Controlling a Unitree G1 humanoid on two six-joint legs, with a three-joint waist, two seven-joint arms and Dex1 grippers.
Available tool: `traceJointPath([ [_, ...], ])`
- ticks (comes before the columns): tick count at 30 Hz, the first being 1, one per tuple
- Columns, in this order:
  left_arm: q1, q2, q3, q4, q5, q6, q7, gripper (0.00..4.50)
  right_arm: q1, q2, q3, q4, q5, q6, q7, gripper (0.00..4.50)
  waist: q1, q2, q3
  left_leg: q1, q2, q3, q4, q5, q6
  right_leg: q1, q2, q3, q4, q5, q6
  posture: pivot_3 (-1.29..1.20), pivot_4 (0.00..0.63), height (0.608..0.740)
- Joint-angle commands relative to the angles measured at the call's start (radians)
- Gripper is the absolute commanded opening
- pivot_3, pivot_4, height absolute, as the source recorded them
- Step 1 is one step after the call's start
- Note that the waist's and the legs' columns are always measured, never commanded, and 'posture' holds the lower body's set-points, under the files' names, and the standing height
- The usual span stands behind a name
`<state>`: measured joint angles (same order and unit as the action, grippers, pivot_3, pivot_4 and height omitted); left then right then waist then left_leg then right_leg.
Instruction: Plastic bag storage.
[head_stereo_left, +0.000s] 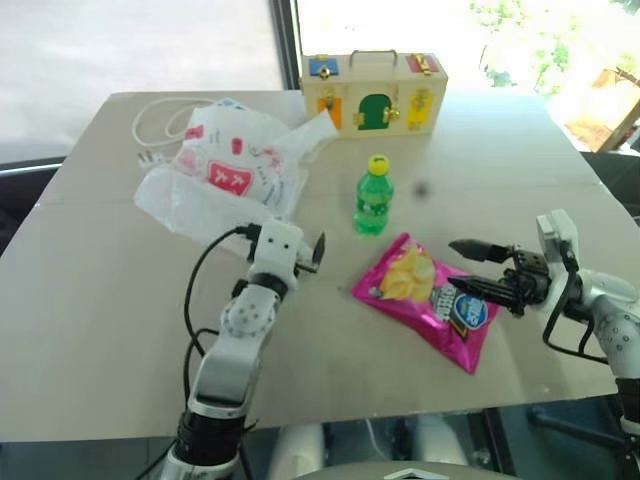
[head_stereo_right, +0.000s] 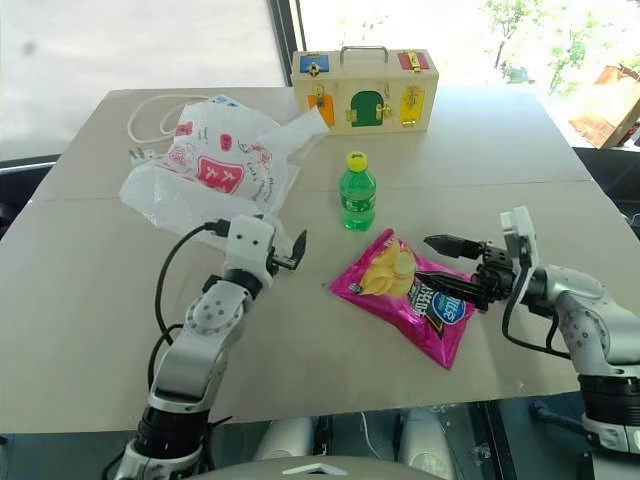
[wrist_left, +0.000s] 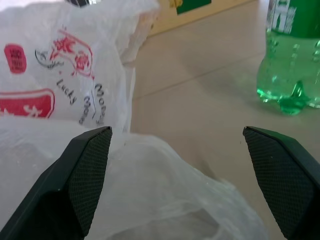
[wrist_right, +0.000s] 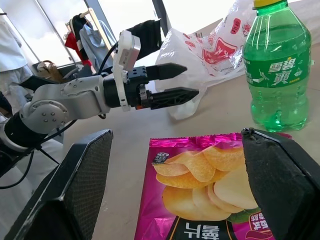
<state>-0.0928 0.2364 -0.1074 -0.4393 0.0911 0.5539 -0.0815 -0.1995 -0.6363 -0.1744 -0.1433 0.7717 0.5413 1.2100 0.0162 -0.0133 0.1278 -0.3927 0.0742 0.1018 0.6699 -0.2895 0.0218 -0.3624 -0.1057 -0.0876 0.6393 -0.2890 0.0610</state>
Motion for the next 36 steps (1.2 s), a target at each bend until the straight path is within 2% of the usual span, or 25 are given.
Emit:
traceJointPath([
  [1, 0.031, 0.029, -0.015, -0.101, 0.063, -0.034, 0.008, 4.41, 0.008, -0.006, -0.030, -0.009, 0.007, -0.023, 0.002, 4.14, 0.000, 0.000, 0.000, 0.000, 0.000, 0.000, 0.000, 0.000, 0.000, 0.000, 0.000, 0.000, 0.000, 0.000, 0.000, 0.00, 0.150, 0.740],
  [8, 0.114, -0.052, -0.008, -0.160, 0.034, 0.015, 0.017, 4.41, 0.004, -0.005, -0.028, -0.002, 0.005, -0.030, 0.002, 4.14, 0.002, 0.000, 0.000, -0.001, 0.000, 0.000, 0.000, 0.000, 0.000, 0.000, -0.001, 0.000, 0.000, 0.000, 0.000, 0.00, 0.150, 0.740],
  [18, 0.056, -0.133, 0.036, -0.050, 0.056, 0.063, 0.087, 4.41, 0.005, -0.007, -0.030, -0.001, 0.005, -0.035, -0.003, 4.14, 0.003, -0.001, 0.000, -0.001, 0.000, -0.002, 0.001, 0.000, 0.000, 0.000, -0.001, -0.001, 0.001, 0.000, 0.000, 0.00, 0.150, 0.740],
  [24, 0.046, -0.140, 0.055, 0.000, 0.061, 0.069, 0.101, 4.41, 0.000, -0.003, -0.031, 0.004, 0.003, -0.041, -0.009, 4.14, 0.002, -0.001, 0.000, -0.001, 0.000, -0.002, 0.001, 0.000, 0.000, 0.000, 0.000, -0.001, 0.001, 0.000, 0.000, 0.00, 0.150, 0.740],
  [27, 0.042, -0.146, 0.062, 0.006, 0.060, 0.069, 0.105, 3.65, -0.002, -0.002, -0.029, 0.005, 0.003, -0.043, -0.011, 4.16, 0.002, -0.001, 0.000, -0.001, 0.000, -0.002, 0.001, 0.000, 0.000, 0.000, -0.001, -0.001, 0.001, 0.000, 0.000, 0.00, 0.150, 0.740],
  [32, 0.045, -0.139, 0.069, 0.005, 0.062, 0.064, 0.102, 1.31, -0.009, 0.000, -0.028, 0.010, 0.005, -0.046, -0.016, 4.16, 0.002, -0.001, 0.000, -0.001, 0.000, -0.002, 0.001, 0.000, 0.000, 0.000, 0.000, -0.001, 0.001, 0.000, 0.000, 0.00, 0.150, 0.740],
  [35, 0.047, -0.133, 0.078, -0.001, 0.063, 0.062, 0.101, 0.18, -0.011, -0.001, -0.026, 0.009, 0.008, -0.044, -0.013, 4.16, 0.002, -0.001, 0.000, -0.001, 0.000, -0.002, 0.001, 0.000, 0.000, 0.000, -0.001, -0.001, 0.001, 0.000, 0.000, 0.00, 0.150, 0.740],
  [36, 0.048, -0.130, 0.081, -0.003, 0.062, 0.060, 0.099, 0.05, -0.013, -0.001, -0.025, 0.009, 0.009, -0.043, -0.011, 4.16, 0.002, -0.001, 0.000, -0.001, 0.000, -0.002, 0.001, 0.000, 0.000, 0.000, -0.001, -0.001, 0.001, 0.000, 0.000, 0.00, 0.150, 0.740],
])
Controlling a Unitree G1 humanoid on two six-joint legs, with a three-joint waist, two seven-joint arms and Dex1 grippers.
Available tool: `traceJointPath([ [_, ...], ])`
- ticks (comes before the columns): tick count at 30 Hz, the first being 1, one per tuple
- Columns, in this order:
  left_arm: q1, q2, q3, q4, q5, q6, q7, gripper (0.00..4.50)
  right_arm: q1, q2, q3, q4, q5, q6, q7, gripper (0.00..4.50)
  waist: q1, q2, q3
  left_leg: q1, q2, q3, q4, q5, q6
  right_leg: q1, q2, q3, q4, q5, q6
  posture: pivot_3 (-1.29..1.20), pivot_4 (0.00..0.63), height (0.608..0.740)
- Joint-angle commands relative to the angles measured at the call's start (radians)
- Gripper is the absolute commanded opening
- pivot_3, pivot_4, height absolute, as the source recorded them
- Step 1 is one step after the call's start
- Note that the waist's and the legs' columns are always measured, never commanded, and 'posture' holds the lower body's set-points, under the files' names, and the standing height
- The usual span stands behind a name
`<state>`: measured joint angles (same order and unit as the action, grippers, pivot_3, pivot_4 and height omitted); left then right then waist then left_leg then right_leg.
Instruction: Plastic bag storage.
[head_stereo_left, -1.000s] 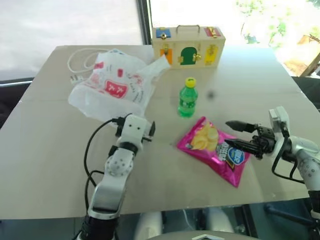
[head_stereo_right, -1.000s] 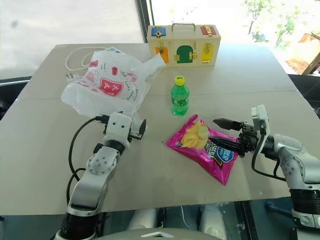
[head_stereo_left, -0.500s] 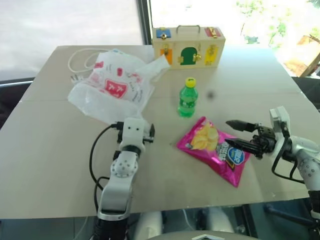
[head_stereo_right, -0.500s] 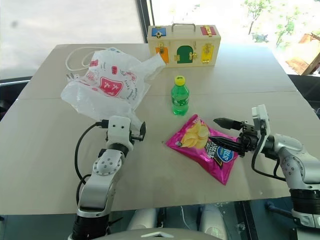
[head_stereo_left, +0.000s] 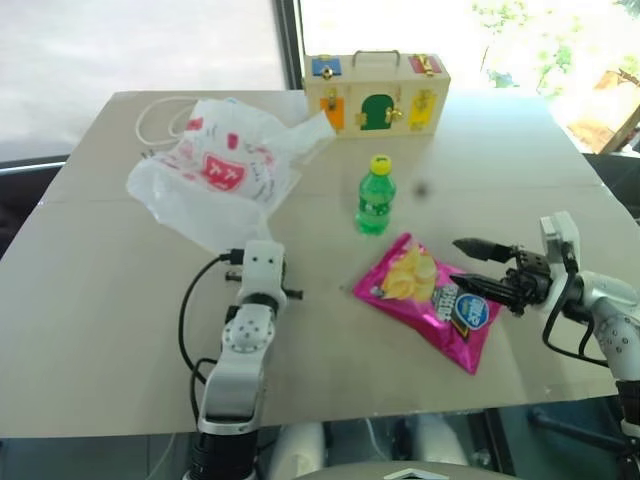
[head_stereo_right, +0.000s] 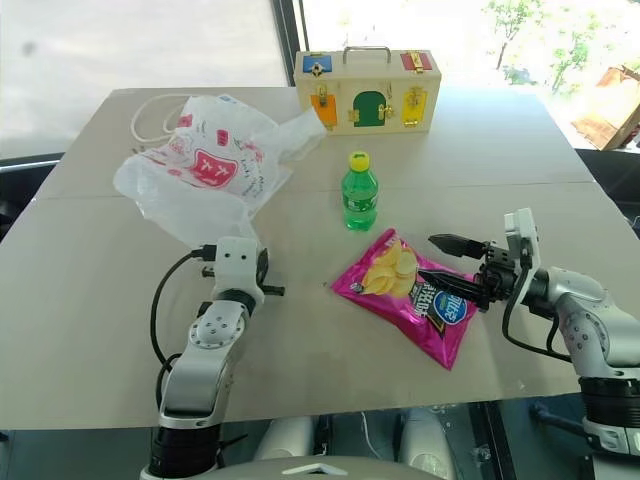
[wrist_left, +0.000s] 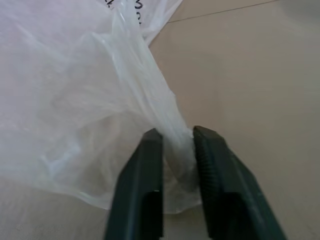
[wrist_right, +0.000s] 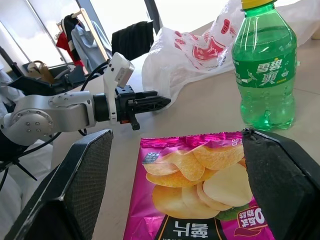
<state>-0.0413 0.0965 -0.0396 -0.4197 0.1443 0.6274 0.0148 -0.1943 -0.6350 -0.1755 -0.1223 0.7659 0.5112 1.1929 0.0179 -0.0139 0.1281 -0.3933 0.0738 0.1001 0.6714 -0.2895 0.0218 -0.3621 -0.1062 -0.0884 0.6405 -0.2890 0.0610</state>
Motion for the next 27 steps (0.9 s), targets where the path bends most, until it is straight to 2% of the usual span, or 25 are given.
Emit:
traceJointPath([
  [1, 0.004, 0.014, 0.017, -0.031, 0.006, -0.019, -0.003, 0.05, -0.020, -0.005, -0.021, -0.012, 0.018, -0.010, 0.012, 4.16, 0.000, 0.000, 0.000, 0.000, 0.000, 0.000, 0.000, 0.000, 0.000, 0.000, 0.000, 0.000, 0.000, 0.000, 0.000, 0.00, 0.150, 0.740],
  [6, 0.049, 0.035, 0.030, -0.082, -0.036, -0.075, -0.053, 0.05, -0.029, -0.011, -0.007, -0.006, 0.017, -0.006, 0.040, 4.16, -0.002, 0.000, 0.000, 0.000, 0.000, 0.000, 0.000, 0.000, 0.000, 0.000, 0.000, 0.000, 0.000, 0.000, 0.000, 0.00, 0.150, 0.740],
  [11, 0.137, 0.103, 0.080, -0.174, -0.144, -0.234, -0.194, 0.05, -0.052, -0.013, 0.014, 0.009, -0.013, -0.024, 0.062, 4.16, -0.002, 0.000, 0.000, 0.000, 0.000, 0.000, 0.000, 0.000, 0.000, 0.000, 0.000, 0.000, 0.000, 0.000, 0.000, 0.00, 0.150, 0.740],
  [16, 0.257, 0.154, 0.192, -0.278, -0.318, -0.260, -0.325, 0.05, -0.072, -0.021, 0.053, 0.068, -0.117, -0.101, 0.064, 4.16, -0.004, 0.000, 0.000, 0.000, 0.000, 0.000, 0.000, 0.000, 0.000, 0.000, 0.000, 0.000, 0.000, 0.000, 0.000, 0.00, 0.150, 0.740],
  [19, 0.344, 0.161, 0.299, -0.330, -0.520, -0.200, -0.393, 0.05, -0.082, -0.022, 0.068, 0.094, -0.144, -0.122, 0.072, 4.16, -0.005, 0.000, 0.000, 0.000, 0.000, 0.000, 0.000, 0.000, 0.000, 0.000, 0.000, 0.000, -0.001, 0.000, 0.000, 0.00, 0.150, 0.740],
  [27, 0.523, 0.223, 0.500, -0.282, -0.683, -0.230, -0.499, 0.05, -0.124, -0.018, 0.082, 0.137, -0.169, -0.136, 0.078, 4.16, -0.004, 0.000, 0.000, 0.001, 0.000, 0.000, 0.001, 0.000, 0.000, 0.000, 0.000, 0.000, 0.000, 0.000, 0.000, 0.00, 0.150, 0.740],
])
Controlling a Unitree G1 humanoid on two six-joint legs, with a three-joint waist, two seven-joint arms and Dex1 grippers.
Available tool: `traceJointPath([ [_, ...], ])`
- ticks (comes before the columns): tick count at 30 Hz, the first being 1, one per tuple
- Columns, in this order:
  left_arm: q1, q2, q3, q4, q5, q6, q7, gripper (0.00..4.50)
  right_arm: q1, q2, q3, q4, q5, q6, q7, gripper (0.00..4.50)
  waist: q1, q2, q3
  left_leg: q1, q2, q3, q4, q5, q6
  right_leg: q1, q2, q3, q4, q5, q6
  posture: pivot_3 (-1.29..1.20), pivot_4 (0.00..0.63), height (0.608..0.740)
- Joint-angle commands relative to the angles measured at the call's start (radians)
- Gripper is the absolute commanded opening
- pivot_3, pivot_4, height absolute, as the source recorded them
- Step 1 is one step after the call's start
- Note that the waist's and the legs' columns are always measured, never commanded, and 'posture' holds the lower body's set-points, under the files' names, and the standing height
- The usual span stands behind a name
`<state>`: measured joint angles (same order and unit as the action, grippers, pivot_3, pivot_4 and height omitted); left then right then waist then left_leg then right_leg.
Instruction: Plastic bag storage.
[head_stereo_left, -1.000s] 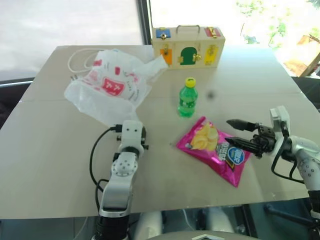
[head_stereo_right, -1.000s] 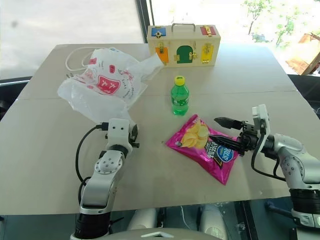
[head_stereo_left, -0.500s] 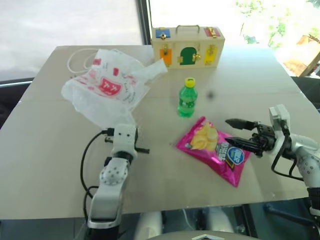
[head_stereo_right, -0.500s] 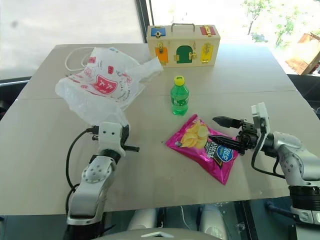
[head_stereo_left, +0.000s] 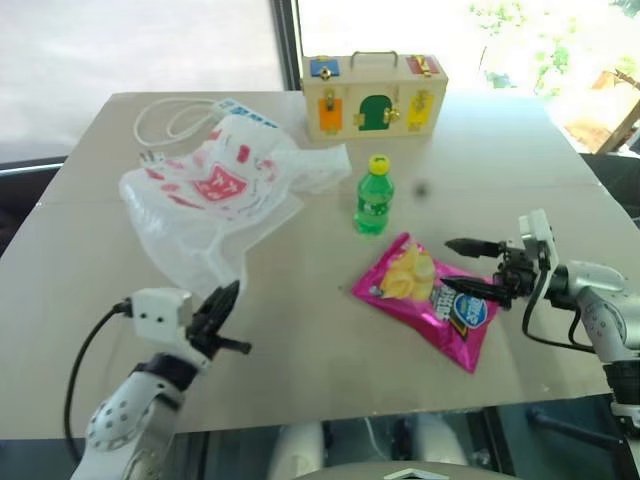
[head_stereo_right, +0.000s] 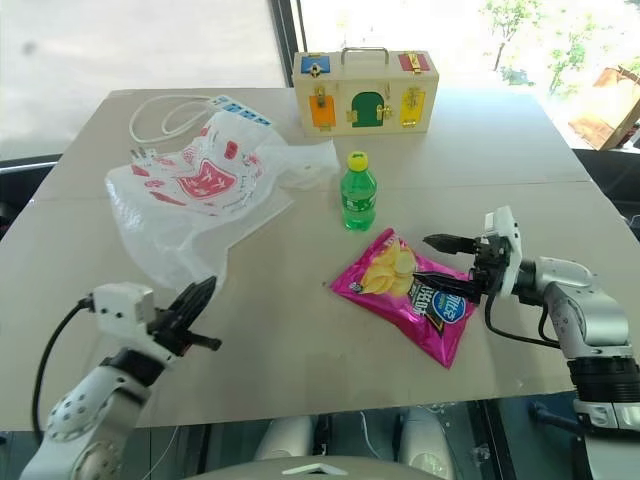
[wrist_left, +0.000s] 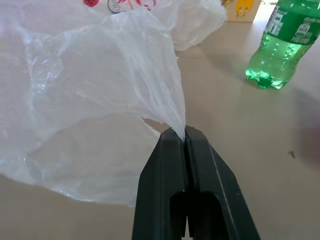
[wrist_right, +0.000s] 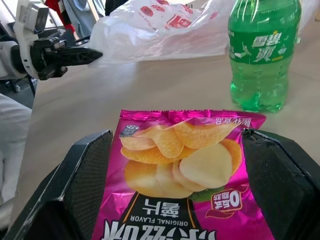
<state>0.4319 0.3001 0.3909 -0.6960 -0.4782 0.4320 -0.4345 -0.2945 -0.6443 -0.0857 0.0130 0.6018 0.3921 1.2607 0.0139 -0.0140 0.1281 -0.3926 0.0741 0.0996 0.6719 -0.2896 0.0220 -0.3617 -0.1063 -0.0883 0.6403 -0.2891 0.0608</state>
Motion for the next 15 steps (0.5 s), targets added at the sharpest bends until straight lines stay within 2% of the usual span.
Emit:
traceJointPath([
  [1, 0.068, 0.025, 0.080, -0.001, -0.065, -0.044, -0.063, 0.05, -0.027, -0.010, -0.006, 0.007, -0.011, -0.017, 0.007, 4.16, 0.000, 0.000, 0.000, 0.000, 0.000, 0.000, 0.000, 0.000, 0.000, 0.000, 0.000, 0.000, 0.000, 0.000, 0.000, 0.00, 0.150, 0.740],
  [5, 0.122, 0.034, 0.102, 0.017, -0.082, -0.085, -0.106, 0.05, -0.038, -0.047, 0.024, 0.039, -0.061, 0.050, -0.029, 4.16, 0.002, 0.000, 0.000, 0.000, 0.000, 0.000, 0.000, 0.000, 0.000, 0.000, 0.000, 0.000, 0.000, 0.000, 0.000, 0.00, 0.150, 0.740],
  [9, 0.122, 0.010, 0.129, 0.040, -0.178, -0.133, -0.157, 0.05, -0.051, -0.113, 0.069, 0.009, -0.066, 0.184, -0.026, 4.16, 0.000, 0.000, 0.000, 0.000, 0.000, 0.000, 0.000, 0.000, 0.000, 0.000, 0.000, 0.000, 0.000, 0.000, 0.000, 0.00, 0.150, 0.740],
  [15, 0.140, 0.021, 0.141, 0.109, -0.170, -0.200, -0.209, 0.05, -0.132, -0.120, 0.156, 0.156, -0.231, 0.126, -0.084, 4.16, -0.007, 0.000, 0.000, 0.000, 0.000, 0.000, 0.000, 0.000, 0.000, 0.000, 0.001, 0.001, 0.000, 0.000, 0.000, 0.00, 0.150, 0.740],
])
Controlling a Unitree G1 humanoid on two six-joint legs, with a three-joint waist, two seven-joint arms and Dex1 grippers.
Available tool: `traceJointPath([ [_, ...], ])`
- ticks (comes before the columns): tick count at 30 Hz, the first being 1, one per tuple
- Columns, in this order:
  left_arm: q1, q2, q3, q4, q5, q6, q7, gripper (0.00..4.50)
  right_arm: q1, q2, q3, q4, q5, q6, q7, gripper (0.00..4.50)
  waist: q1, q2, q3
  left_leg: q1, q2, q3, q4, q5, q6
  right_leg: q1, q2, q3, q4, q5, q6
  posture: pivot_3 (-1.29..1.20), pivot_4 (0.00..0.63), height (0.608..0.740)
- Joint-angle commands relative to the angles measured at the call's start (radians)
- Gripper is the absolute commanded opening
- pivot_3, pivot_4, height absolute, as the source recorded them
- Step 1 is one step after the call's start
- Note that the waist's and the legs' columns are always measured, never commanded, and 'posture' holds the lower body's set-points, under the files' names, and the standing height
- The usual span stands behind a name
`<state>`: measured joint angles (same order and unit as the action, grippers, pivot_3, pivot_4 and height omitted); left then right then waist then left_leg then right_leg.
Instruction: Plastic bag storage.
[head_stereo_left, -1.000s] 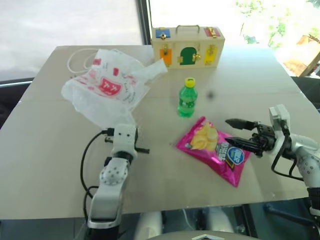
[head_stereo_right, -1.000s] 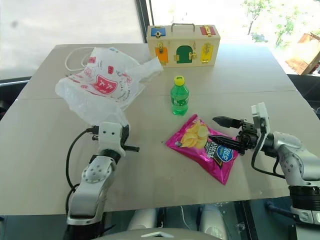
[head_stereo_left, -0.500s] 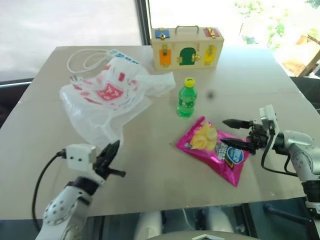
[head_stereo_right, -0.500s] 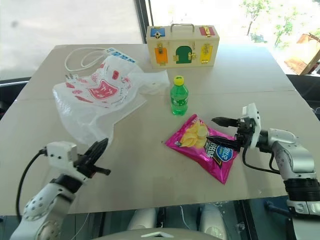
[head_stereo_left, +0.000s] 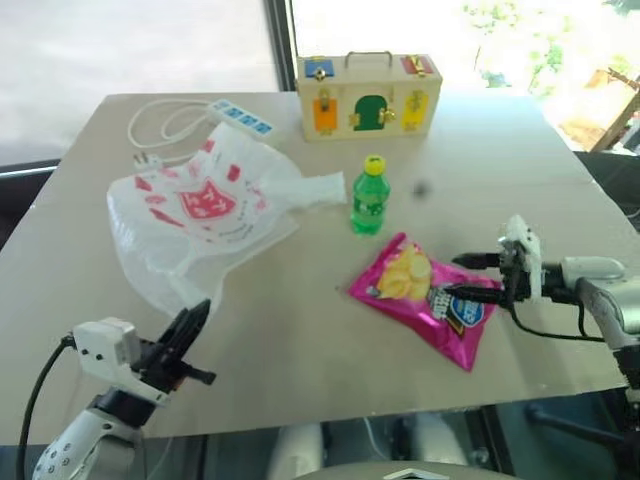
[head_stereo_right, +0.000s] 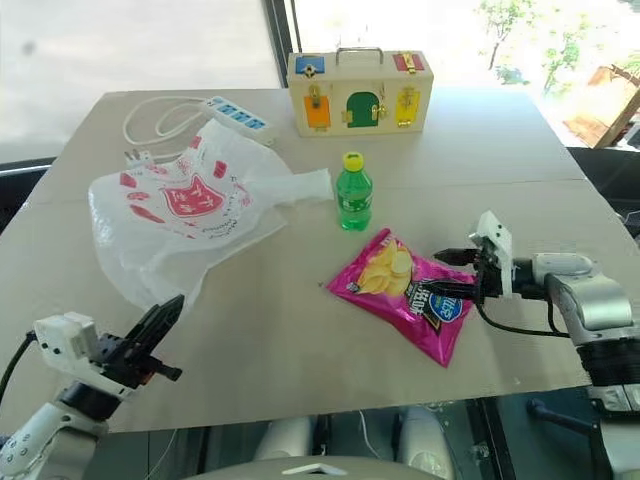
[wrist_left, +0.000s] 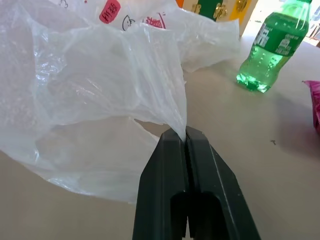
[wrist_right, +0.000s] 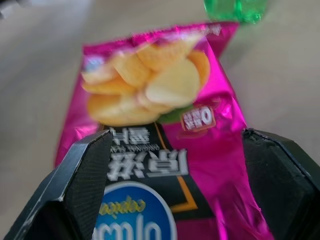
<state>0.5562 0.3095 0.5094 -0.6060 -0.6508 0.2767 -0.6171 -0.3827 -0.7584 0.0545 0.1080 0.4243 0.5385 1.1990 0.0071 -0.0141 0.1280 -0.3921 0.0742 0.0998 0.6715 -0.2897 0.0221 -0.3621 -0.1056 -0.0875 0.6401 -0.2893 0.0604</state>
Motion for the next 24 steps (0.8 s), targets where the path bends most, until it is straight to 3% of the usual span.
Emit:
traceJointPath([
  [1, 0.013, 0.014, 0.020, 0.031, 0.008, -0.056, -0.031, 0.05, -0.060, -0.007, 0.028, 0.088, -0.071, -0.011, -0.024, 4.16, 0.000, 0.000, 0.000, 0.000, 0.000, 0.000, 0.000, 0.000, 0.000, 0.000, 0.000, 0.000, 0.000, 0.000, 0.000, 0.00, 0.150, 0.740],
  [7, -0.012, 0.008, -0.029, 0.069, 0.035, -0.085, -0.025, 0.05, -0.089, -0.068, 0.174, 0.124, -0.165, 0.086, 0.065, 4.16, 0.007, -0.002, -0.001, 0.000, 0.000, 0.000, 0.000, 0.000, 0.000, 0.000, 0.000, 0.000, 0.000, 0.000, 0.000, 0.00, 0.150, 0.740],
  [12, -0.033, -0.010, -0.058, 0.075, 0.032, -0.101, -0.011, 0.05, -0.079, -0.092, 0.218, 0.068, -0.125, 0.179, 0.155, 4.16, 0.008, -0.009, -0.006, 0.000, 0.000, -0.001, 0.000, 0.000, 0.000, 0.001, 0.000, -0.002, -0.001, 0.000, 0.000, 0.00, 0.150, 0.740],
  [13, -0.033, -0.013, -0.063, 0.073, 0.034, -0.102, -0.008, 0.00, -0.076, -0.093, 0.219, 0.057, -0.117, 0.195, 0.162, 3.65, 0.007, -0.009, -0.006, 0.000, 0.000, -0.002, 0.000, 0.000, 0.000, 0.001, 0.000, -0.002, -0.001, 0.000, 0.000, 0.00, 0.150, 0.740],
  [16, -0.033, -0.022, -0.073, 0.068, 0.031, -0.104, -0.002, 0.00, -0.060, -0.094, 0.219, 0.026, -0.102, 0.222, 0.178, 3.12, 0.006, -0.009, -0.007, 0.000, 0.000, -0.002, 0.000, 0.000, 0.000, 0.001, 0.000, -0.002, -0.001, 0.000, 0.000, 0.00, 0.150, 0.740],
  [17, -0.034, -0.026, -0.074, 0.068, 0.027, -0.106, 0.000, 0.00, -0.055, -0.094, 0.217, 0.017, -0.099, 0.229, 0.180, 2.54, 0.006, -0.009, -0.007, 0.000, 0.000, -0.002, 0.000, 0.000, 0.000, 0.001, 0.000, -0.002, -0.001, 0.000, 0.000, 0.00, 0.150, 0.740],
  [19, -0.035, -0.030, -0.076, 0.068, 0.021, -0.110, 0.001, 0.00, -0.048, -0.092, 0.208, 0.003, -0.090, 0.239, 0.181, 2.02, 0.006, -0.009, -0.006, 0.000, 0.000, -0.003, 0.000, 0.000, 0.000, 0.001, 0.000, -0.002, -0.001, 0.000, 0.000, 0.00, 0.150, 0.740],
  [21, -0.034, -0.032, -0.078, 0.069, 0.015, -0.114, 0.000, 0.00, -0.041, -0.091, 0.198, -0.012, -0.074, 0.253, 0.185, 0.85, 0.006, -0.009, -0.006, 0.000, 0.000, -0.003, 0.000, 0.000, 0.000, 0.001, 0.000, -0.002, -0.001, 0.000, 0.000, 0.00, 0.150, 0.740],
  [23, -0.037, -0.034, -0.082, 0.069, 0.008, -0.115, -0.001, 0.00, -0.041, -0.088, 0.187, -0.029, -0.053, 0.274, 0.191, 0.11, 0.006, -0.008, -0.006, 0.000, 0.000, -0.003, 0.000, 0.000, 0.000, 0.001, 0.000, -0.001, -0.001, 0.000, 0.000, 0.00, 0.150, 0.740],
  [24, -0.037, -0.033, -0.084, 0.069, 0.004, -0.115, -0.004, 0.00, -0.039, -0.087, 0.180, -0.043, -0.036, 0.289, 0.195, 0.03, 0.006, -0.008, -0.006, 0.000, 0.000, -0.003, 0.000, 0.000, 0.000, 0.001, 0.000, -0.001, -0.001, 0.000, 0.000, 0.00, 0.150, 0.740],
])
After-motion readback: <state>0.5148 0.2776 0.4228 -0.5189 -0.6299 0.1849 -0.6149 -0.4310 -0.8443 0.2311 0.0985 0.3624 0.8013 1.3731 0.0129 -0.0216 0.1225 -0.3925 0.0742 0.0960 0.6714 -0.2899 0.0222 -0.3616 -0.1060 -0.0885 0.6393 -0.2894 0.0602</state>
